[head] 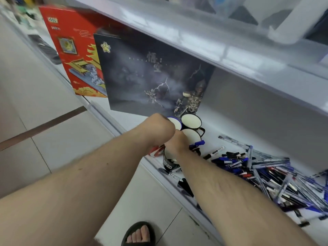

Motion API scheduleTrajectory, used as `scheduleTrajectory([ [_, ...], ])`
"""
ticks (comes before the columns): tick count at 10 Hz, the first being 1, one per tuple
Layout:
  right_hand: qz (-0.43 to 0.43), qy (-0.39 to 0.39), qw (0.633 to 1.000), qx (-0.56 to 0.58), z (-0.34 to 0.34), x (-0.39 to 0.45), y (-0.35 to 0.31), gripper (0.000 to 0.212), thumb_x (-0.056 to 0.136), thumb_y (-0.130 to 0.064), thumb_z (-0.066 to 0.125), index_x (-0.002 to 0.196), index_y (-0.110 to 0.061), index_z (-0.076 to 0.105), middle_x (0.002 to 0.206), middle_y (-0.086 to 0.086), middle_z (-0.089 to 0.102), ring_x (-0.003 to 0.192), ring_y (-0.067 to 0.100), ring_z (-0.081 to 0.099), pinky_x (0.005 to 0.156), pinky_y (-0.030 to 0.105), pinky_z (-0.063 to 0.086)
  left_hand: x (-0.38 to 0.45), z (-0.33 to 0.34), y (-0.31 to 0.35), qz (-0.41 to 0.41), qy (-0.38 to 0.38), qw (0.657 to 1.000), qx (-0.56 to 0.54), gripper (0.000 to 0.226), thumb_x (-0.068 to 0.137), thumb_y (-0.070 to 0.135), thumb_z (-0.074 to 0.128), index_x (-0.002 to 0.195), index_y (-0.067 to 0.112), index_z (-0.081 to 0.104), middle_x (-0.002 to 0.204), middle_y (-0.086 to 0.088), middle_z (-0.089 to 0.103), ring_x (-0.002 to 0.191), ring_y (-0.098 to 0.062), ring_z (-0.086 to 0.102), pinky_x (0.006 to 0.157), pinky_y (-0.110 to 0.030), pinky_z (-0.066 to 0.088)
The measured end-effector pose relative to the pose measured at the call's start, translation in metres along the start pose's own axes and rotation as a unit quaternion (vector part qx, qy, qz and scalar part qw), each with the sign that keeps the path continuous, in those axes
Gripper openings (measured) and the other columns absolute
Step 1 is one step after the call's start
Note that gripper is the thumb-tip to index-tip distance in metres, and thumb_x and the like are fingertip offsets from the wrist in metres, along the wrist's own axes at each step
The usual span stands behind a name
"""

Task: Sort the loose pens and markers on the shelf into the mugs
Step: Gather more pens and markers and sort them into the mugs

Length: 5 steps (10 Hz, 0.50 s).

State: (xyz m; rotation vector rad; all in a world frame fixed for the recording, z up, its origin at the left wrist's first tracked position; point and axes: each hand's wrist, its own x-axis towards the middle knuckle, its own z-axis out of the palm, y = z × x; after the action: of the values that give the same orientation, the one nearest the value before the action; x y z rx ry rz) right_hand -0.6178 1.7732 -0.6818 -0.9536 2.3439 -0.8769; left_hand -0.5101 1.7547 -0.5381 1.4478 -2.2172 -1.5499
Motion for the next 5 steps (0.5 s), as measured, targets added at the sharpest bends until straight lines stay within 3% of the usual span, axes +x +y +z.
scheduleTrajectory([
  [1,0.009,-0.027,0.998,0.049,0.005,0.015,0.022,0.023,0.083,-0.025,0.059,0.104,-0.016,0.062,0.092,-0.006,0.061,0.093,0.020,0.061,0.074,0.024,0.047,0.003,0.017,0.003,0.032,-0.037,0.999,0.023,0.024,0.087,0.003,0.047,0.105,0.000,0.062,0.093,-0.016,0.057,0.079,-0.021,0.043,0.067,-0.034,0.033],
  [2,0.026,0.028,0.993,0.114,-0.019,-0.011,0.026,0.015,0.082,-0.025,0.055,0.095,-0.019,0.058,0.078,-0.014,0.055,0.075,0.008,0.055,0.061,0.018,0.040,-0.003,0.036,0.008,0.056,-0.047,0.996,0.043,0.024,0.092,0.007,0.051,0.111,0.002,0.066,0.099,-0.014,0.065,0.081,-0.023,0.054,0.065,-0.030,0.046],
  [3,0.032,0.085,0.987,0.134,-0.050,-0.055,0.058,0.007,0.086,-0.012,0.054,0.089,-0.017,0.058,0.072,-0.013,0.054,0.061,-0.005,0.051,0.052,0.009,0.035,-0.019,0.060,0.009,0.081,-0.114,0.987,0.074,0.022,0.091,0.010,0.054,0.106,0.001,0.068,0.096,-0.013,0.067,0.081,-0.024,0.059,0.066,-0.029,0.044],
  [4,0.073,0.119,0.983,0.118,-0.076,-0.090,0.116,0.008,0.089,-0.015,0.063,0.095,-0.019,0.065,0.078,-0.008,0.062,0.064,0.000,0.055,0.057,0.015,0.040,-0.032,0.085,0.013,0.101,-0.161,0.978,0.082,0.014,0.087,0.005,0.054,0.095,0.001,0.065,0.081,-0.011,0.056,0.069,-0.022,0.044,0.059,-0.029,0.033],
  [5,0.122,0.145,0.981,0.030,-0.105,-0.110,0.177,0.010,0.091,-0.018,0.062,0.100,-0.018,0.066,0.084,-0.004,0.066,0.072,0.014,0.061,0.059,0.024,0.046,-0.043,0.106,0.024,0.141,-0.171,0.970,0.095,0.017,0.091,0.012,0.058,0.105,0.020,0.065,0.097,-0.002,0.069,0.077,-0.018,0.060,0.064,-0.022,0.048],
])
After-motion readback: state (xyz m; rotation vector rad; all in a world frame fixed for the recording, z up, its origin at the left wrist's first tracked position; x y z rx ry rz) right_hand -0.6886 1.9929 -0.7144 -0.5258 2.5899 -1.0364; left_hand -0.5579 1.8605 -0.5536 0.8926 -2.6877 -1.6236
